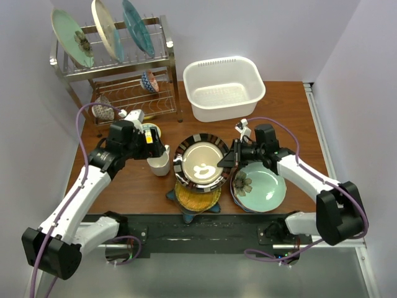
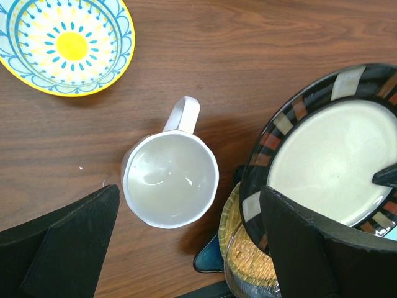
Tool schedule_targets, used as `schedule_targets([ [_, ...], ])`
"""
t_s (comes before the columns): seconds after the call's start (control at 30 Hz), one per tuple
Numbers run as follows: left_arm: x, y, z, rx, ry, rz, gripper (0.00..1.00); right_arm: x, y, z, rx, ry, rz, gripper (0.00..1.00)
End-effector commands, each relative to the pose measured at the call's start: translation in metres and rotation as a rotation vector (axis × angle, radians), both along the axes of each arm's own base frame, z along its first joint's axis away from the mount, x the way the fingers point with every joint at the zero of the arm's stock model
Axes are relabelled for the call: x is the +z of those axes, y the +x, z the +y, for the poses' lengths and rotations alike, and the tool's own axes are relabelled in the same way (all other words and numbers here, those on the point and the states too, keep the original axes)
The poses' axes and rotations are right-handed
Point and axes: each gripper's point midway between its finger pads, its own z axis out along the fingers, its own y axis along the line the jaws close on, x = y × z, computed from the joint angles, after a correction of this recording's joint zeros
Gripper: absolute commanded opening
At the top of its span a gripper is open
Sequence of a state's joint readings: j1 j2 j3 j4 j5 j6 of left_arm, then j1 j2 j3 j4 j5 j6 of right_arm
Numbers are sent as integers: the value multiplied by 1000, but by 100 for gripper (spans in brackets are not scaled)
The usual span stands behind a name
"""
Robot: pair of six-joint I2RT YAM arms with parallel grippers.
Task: Place the plates into the plastic bin on the countertop
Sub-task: Place the plate in the plastic bin.
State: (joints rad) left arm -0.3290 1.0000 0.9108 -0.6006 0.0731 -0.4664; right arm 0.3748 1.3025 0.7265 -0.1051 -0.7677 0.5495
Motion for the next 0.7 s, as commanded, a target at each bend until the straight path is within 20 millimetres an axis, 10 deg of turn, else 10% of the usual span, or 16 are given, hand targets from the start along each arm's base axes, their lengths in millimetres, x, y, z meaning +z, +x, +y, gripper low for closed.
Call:
schedule_targets([
  [0.0, 18, 12, -2, -11, 5, -65, 100, 53, 23, 19, 33, 116, -117, 0],
  [0.67, 9, 13, -8, -30, -11, -43, 100, 81, 71, 31, -23, 150, -159, 0],
])
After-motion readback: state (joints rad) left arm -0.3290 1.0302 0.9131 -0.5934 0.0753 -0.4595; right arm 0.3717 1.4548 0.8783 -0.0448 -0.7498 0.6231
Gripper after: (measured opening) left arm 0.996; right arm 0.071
